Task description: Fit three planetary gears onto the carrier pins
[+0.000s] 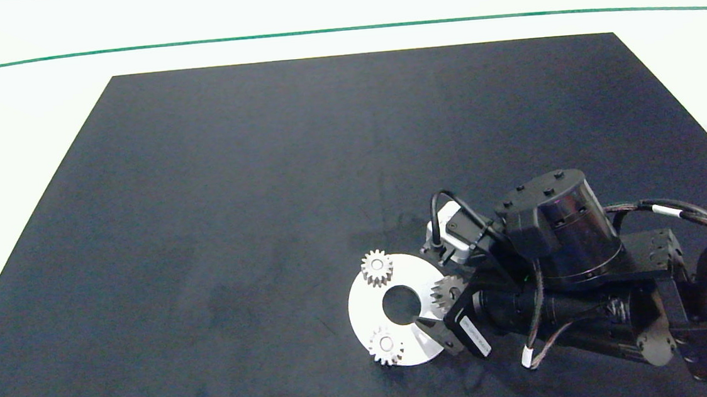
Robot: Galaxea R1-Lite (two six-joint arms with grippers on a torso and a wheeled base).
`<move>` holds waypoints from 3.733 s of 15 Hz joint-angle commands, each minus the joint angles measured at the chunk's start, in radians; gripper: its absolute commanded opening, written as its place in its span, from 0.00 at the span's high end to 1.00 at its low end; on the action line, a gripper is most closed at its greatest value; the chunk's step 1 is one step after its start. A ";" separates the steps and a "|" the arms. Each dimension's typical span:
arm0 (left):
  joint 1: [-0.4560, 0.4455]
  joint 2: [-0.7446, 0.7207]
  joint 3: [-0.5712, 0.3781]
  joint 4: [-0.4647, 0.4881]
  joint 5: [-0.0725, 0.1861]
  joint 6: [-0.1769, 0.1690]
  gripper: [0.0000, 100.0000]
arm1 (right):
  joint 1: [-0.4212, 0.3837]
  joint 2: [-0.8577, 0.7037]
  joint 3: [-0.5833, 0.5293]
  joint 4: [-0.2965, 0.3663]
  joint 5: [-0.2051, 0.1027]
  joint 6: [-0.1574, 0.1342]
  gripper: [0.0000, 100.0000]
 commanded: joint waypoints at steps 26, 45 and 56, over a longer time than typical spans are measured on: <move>-0.003 -0.002 -0.004 0.004 0.001 0.001 0.00 | -0.070 -0.247 0.066 0.065 -0.074 -0.016 0.00; -0.004 0.001 0.000 0.004 0.001 0.002 0.00 | -0.071 -0.135 0.034 0.020 -0.053 -0.013 0.00; -0.006 -0.005 0.005 0.004 -0.001 0.001 0.00 | -0.078 -0.081 0.034 -0.030 -0.034 -0.010 0.00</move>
